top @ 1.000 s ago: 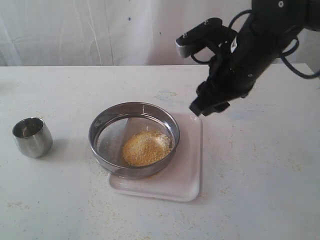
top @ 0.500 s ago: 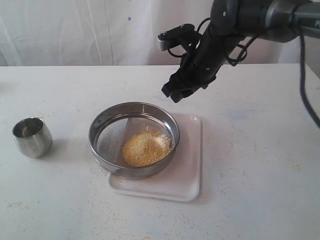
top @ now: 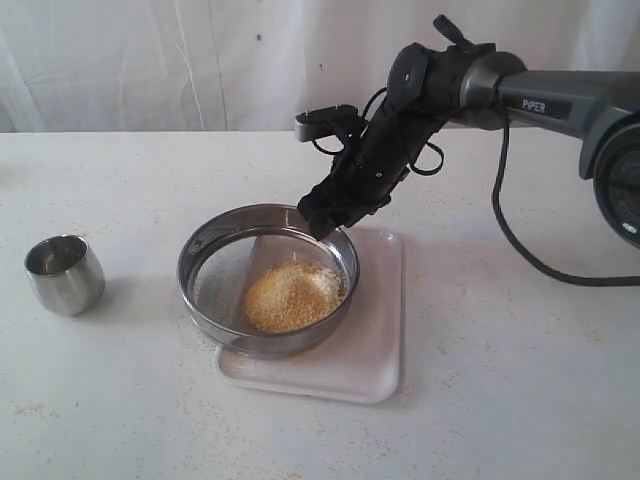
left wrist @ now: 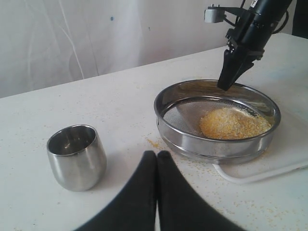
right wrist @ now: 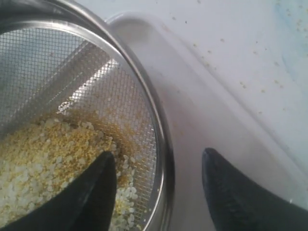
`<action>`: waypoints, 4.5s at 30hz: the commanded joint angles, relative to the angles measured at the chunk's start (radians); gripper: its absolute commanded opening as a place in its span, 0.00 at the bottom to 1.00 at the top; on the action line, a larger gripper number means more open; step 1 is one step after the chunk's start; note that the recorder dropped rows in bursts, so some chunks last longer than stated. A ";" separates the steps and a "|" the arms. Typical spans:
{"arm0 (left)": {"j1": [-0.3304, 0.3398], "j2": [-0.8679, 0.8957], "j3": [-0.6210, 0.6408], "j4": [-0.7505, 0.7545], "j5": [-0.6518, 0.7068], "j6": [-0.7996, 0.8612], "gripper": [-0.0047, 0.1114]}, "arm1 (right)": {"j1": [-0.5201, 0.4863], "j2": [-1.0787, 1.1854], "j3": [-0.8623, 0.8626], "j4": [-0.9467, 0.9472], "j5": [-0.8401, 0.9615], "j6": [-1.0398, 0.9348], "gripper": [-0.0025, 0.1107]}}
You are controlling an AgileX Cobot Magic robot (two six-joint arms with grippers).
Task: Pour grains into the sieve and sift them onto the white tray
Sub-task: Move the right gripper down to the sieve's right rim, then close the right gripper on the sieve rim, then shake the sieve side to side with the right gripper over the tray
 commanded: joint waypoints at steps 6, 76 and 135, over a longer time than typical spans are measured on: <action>-0.006 -0.006 0.005 -0.004 -0.004 0.004 0.04 | 0.039 0.043 -0.021 -0.038 -0.023 -0.012 0.45; -0.006 -0.006 0.005 -0.004 -0.004 0.004 0.04 | -0.018 -0.047 -0.050 -0.234 0.094 0.271 0.02; -0.006 -0.006 0.005 -0.004 -0.004 0.004 0.04 | 0.023 -0.075 -0.030 -0.076 0.220 -0.087 0.02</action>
